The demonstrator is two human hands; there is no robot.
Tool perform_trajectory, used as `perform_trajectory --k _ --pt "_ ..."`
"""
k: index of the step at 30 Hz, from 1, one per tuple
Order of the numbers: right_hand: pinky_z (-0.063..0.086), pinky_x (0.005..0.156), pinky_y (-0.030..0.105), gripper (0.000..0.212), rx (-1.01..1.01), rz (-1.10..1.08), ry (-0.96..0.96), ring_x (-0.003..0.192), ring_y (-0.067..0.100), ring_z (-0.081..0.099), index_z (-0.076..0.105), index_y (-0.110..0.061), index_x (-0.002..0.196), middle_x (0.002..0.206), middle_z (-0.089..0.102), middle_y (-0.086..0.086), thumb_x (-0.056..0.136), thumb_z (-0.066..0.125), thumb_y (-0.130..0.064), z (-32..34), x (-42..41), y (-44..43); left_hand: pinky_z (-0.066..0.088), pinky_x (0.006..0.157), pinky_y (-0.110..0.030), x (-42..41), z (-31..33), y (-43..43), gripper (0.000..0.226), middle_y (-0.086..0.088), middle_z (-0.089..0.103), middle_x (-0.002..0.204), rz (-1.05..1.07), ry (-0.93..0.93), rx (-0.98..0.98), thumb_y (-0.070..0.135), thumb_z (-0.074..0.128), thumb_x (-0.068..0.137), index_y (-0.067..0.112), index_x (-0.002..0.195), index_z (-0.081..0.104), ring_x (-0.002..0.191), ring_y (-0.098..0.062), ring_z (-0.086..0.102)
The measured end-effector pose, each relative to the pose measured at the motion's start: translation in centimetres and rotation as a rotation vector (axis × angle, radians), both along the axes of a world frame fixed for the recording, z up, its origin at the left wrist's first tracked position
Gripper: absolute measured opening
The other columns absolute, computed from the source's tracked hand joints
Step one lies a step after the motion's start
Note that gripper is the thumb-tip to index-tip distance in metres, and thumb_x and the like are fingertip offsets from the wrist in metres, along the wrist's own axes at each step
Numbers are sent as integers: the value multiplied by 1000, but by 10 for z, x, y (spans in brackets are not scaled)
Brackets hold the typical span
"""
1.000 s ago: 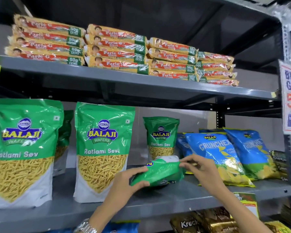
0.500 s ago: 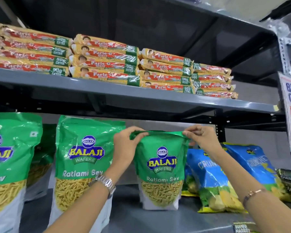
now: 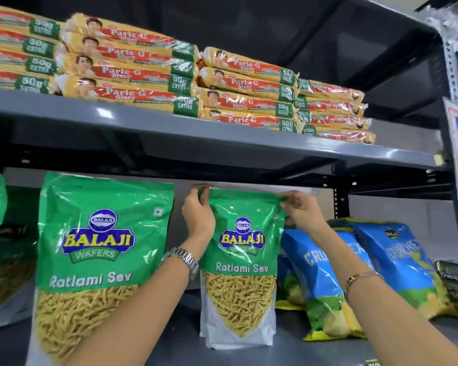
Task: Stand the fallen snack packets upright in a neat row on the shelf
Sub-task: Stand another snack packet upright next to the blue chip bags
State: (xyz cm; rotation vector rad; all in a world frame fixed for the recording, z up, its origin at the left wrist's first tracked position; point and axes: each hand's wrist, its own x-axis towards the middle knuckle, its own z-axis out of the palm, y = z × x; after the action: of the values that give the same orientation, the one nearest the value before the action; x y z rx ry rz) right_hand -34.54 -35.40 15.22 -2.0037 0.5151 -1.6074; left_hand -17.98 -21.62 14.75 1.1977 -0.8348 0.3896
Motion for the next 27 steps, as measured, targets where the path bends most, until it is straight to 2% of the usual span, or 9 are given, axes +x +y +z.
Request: perform_trajectory --k 5,9,12,14,16,19,22,25,27 --pt "49 73 29 23 -65 -61 6 71 15 57 64 -16 92 73 60 4 82 61 5 5 5 0 48 84 -39 6 3 -10 22 -21 63 108 -15 74 -25 10 46 91 2 109 57 100 -35 60" --pt "56 65 28 20 32 -6 -139 78 20 60 60 -8 104 81 62 4 85 62 -4 -11 6 -1 49 89 -40 11 -4 -10 29 -15 63 108 -175 234 -74 36 51 88 13 107 55 101 -32 59" --pt "54 65 28 26 221 121 -88 93 24 58 53 -7 113 101 59 8 88 60 -13 -29 1 3 36 83 -27 10 -21 -8 45 3 55 90 -282 292 -23 40 41 91 9 122 50 84 -16 50" --pt "49 71 30 22 243 142 4 92 21 56 54 -5 110 93 60 4 90 57 -13 -42 1 7 31 77 -25 8 -34 -10 44 13 40 71 -296 283 -20 36 38 94 5 122 50 70 -9 41" --pt "50 69 30 10 204 113 61 87 21 56 55 -7 99 83 60 2 90 56 -12 -49 3 9 34 72 -24 10 -39 -11 30 13 38 66 -283 262 -36 33 39 94 12 97 60 68 -10 41" --pt "54 76 50 2 144 21 98 79 26 57 57 -10 90 80 63 9 89 58 -12 -49 5 6 36 73 -27 15 -37 -15 32 10 41 64 -209 230 -41 32 40 94 33 62 43 79 -15 42" --pt "51 68 42 10 136 9 56 76 25 57 59 -5 96 82 63 10 90 57 -13 -52 6 8 37 73 -26 12 -38 -11 30 3 53 79 -244 241 -51 34 40 93 13 92 62 80 -15 45" --pt "48 66 27 26 218 83 -32 81 18 60 55 -3 111 92 63 7 92 55 -21 -66 4 14 40 62 -25 13 -54 -10 56 -2 55 82 -324 305 79 51 38 88 7 121 49 70 -12 49" --pt "49 70 30 35 324 153 3 88 16 62 54 -11 114 102 64 5 89 57 -34 -83 0 16 49 83 -38 9 -74 -4 79 -7 61 113 -415 346 216 71 40 75 14 130 42 97 -22 59"
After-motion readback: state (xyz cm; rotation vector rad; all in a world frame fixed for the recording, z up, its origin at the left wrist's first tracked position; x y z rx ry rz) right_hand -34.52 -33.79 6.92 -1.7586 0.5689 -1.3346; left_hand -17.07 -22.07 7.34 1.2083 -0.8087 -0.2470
